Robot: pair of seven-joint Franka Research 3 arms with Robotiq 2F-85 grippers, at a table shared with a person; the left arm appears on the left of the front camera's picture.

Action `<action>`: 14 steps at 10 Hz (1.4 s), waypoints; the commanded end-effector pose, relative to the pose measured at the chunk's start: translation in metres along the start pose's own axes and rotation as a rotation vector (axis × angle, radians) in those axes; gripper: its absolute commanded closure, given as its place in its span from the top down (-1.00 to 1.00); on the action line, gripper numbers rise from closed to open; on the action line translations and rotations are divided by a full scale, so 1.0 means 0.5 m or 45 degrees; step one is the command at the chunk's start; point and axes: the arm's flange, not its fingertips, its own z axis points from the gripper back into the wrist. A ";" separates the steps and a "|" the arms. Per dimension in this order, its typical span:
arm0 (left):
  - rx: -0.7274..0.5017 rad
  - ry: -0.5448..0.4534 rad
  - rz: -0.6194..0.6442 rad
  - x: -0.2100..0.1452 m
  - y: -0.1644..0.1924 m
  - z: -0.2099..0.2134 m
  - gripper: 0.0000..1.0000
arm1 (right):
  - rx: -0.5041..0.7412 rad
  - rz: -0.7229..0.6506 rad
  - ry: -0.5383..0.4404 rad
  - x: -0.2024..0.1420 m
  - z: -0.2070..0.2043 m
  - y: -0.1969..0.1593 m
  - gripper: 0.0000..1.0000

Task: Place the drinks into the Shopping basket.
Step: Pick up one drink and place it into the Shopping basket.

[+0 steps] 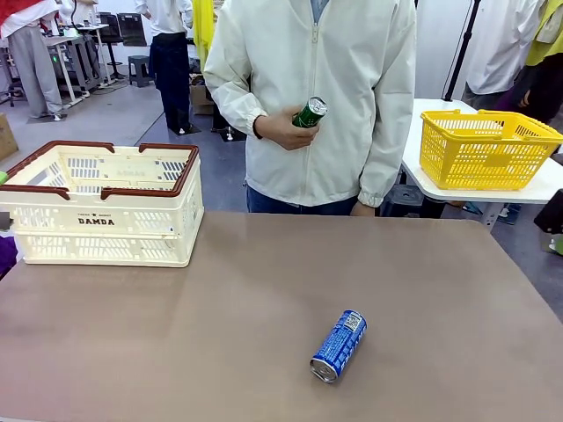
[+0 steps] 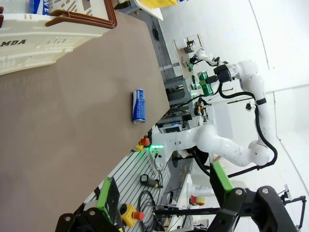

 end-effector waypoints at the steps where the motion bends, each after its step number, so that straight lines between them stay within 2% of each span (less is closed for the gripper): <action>1: -0.024 -0.012 0.010 0.001 -0.006 -0.002 1.00 | 0.014 -0.008 -0.009 -0.005 0.008 -0.002 -1.00; 2: -0.024 -0.012 0.010 0.001 -0.006 -0.002 1.00 | 0.078 -0.005 -0.057 -0.001 0.000 0.014 -1.00; 3: -0.024 -0.012 0.010 0.001 -0.006 -0.002 1.00 | 0.011 -0.098 -0.145 0.014 0.009 0.099 -1.00; 4: -0.024 -0.012 0.010 0.001 -0.006 -0.002 1.00 | -0.042 -0.081 -0.153 0.045 0.010 0.209 -1.00; 5: -0.024 -0.012 0.010 0.001 -0.006 -0.002 1.00 | -0.008 -0.098 -0.159 0.090 0.000 0.337 -1.00; 7: -0.024 -0.012 0.010 0.001 -0.006 -0.002 1.00 | -0.070 0.004 -0.165 0.147 -0.078 0.618 -1.00; 8: -0.024 -0.012 0.010 0.001 -0.006 -0.002 1.00 | -0.124 0.064 -0.120 0.134 -0.142 0.727 -1.00; 9: -0.024 -0.012 0.010 0.001 -0.006 -0.002 1.00 | -0.181 0.144 -0.099 0.098 -0.200 0.799 -1.00; 10: -0.024 -0.012 0.010 0.001 -0.006 -0.002 1.00 | -0.237 0.191 -0.129 0.051 -0.249 0.839 -1.00; 11: -0.024 -0.012 0.010 0.001 -0.006 -0.002 1.00 | -0.294 0.237 -0.167 0.017 -0.276 0.844 -1.00; 12: -0.024 -0.012 0.010 0.001 -0.006 -0.002 1.00 | -0.268 0.237 -0.138 0.009 -0.269 0.822 -1.00; 13: -0.024 -0.012 0.010 0.001 -0.006 -0.002 1.00 | -0.208 0.236 -0.087 0.017 -0.305 0.853 -1.00; 14: -0.024 -0.012 0.010 0.001 -0.006 -0.002 1.00 | -0.208 0.236 -0.087 0.017 -0.305 0.853 -1.00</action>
